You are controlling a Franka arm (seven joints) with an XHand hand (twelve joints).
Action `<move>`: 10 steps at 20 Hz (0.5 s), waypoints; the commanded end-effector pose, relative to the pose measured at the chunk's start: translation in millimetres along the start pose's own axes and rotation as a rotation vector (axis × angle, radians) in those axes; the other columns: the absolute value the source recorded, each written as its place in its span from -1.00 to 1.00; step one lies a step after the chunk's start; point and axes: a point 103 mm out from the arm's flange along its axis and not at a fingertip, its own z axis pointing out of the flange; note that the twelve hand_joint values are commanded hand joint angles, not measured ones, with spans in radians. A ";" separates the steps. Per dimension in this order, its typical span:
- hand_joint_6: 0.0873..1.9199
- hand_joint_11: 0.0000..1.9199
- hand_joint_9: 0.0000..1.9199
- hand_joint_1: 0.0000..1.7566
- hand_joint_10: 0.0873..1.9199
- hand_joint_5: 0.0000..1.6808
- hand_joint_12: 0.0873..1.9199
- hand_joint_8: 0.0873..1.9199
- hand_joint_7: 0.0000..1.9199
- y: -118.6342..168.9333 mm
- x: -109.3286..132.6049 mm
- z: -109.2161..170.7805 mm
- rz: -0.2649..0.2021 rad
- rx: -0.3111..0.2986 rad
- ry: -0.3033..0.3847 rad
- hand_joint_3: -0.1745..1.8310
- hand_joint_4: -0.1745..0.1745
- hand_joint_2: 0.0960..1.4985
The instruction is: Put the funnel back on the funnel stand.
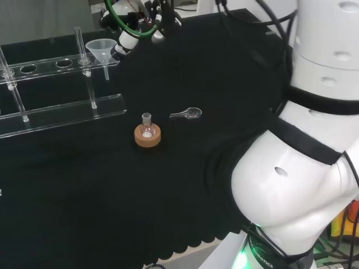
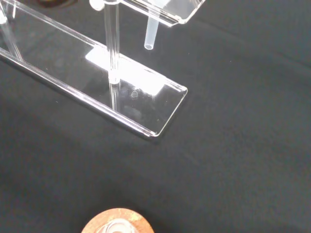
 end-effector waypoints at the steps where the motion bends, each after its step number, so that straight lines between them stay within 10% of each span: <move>1: -1.00 -0.55 -0.44 -0.26 -0.37 -0.63 0.34 -0.31 -0.71 -72.9 18.2 -3.0 0.162 -0.069 0.027 -0.38 -0.32 -0.09; 10: -1.00 -0.55 -0.42 -0.24 -0.38 -0.60 0.34 -0.31 -0.68 -111.6 30.7 9.1 0.212 -0.064 0.022 -0.38 -0.32 -0.08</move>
